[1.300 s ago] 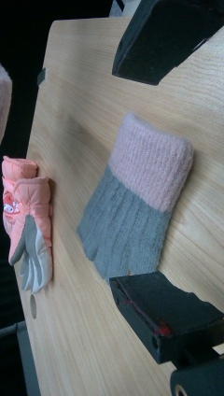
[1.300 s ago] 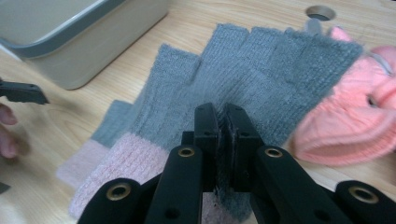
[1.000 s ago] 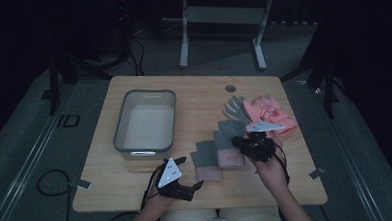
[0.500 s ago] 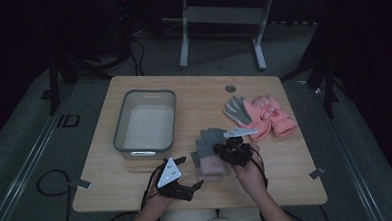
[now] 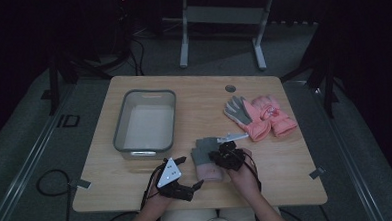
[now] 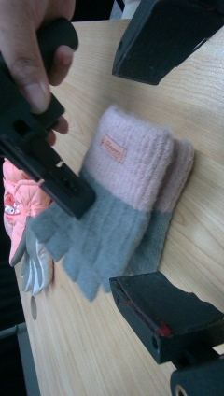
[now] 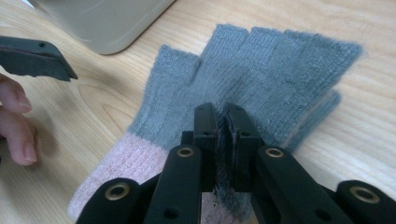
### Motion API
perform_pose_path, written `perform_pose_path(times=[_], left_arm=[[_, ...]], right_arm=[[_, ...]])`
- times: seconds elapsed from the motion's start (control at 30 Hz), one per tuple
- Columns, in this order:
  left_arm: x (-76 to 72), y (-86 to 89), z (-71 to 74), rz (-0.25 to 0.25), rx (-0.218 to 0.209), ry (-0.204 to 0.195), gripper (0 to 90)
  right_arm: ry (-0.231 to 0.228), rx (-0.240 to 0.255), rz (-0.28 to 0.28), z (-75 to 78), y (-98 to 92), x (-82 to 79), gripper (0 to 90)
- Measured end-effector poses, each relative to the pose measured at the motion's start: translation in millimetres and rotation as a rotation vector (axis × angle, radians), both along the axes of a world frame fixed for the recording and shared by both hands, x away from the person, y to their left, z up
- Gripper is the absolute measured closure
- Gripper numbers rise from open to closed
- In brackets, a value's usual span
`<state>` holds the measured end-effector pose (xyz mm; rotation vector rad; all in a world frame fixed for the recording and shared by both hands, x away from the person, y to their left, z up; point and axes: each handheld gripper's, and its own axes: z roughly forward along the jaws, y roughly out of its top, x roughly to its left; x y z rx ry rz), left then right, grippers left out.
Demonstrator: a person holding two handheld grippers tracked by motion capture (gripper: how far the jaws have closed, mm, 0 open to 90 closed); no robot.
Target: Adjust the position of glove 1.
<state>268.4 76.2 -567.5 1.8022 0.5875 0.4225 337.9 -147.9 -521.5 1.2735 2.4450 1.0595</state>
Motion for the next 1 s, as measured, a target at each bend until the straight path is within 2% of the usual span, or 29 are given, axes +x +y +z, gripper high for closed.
perform_pose_path(times=[0.27,0.47,0.6,0.73,0.8,0.87,0.9,0.93,1.0], left_arm=[[0.4,-0.4,0.2,-0.004,0.01,0.005,1.7],[-1.9,-2.2,0.1,-0.008,0.02,-0.013,1.7],[-1.4,-2.9,0.2,0.027,0.017,-0.007,1.7],[-4.6,-2.9,1.2,0.004,0.008,-0.056,1.8],[-3.9,-4.8,3.5,-0.017,0.026,-0.037,1.8],[-4.3,-6.3,5.1,-0.015,0.031,-0.038,2.9],[-5.2,-9.7,9.2,-0.006,0.056,-0.03,2.9],[-5.1,-11.8,12.3,-0.015,0.066,-0.006,5.1],[-5.4,-16.5,17.4,-0.026,0.084,0.02,5.6]], right_arm=[[0.031,-0.007,-0.001,-12.4,1.6,4.1,83.2],[0.038,-0.006,-0.001,-16.7,1.6,5.0,82.4],[0.038,-0.007,0.009,-18.0,1.2,5.0,79.5],[0.03,0.021,0.008,-8.0,-5.6,4.3,74.7],[-0.001,0.026,0.006,1.1,-11.9,3.2,71.5],[-0.016,0.03,0.009,5.8,-16.1,3.3,70.4],[-0.03,0.031,0.004,10.4,-20.5,3.7,70.3],[-0.043,0.047,-0.006,21.4,-33.6,5.5,69.4],[-0.047,0.049,-0.009,24.5,-37.7,6.0,69.4]])
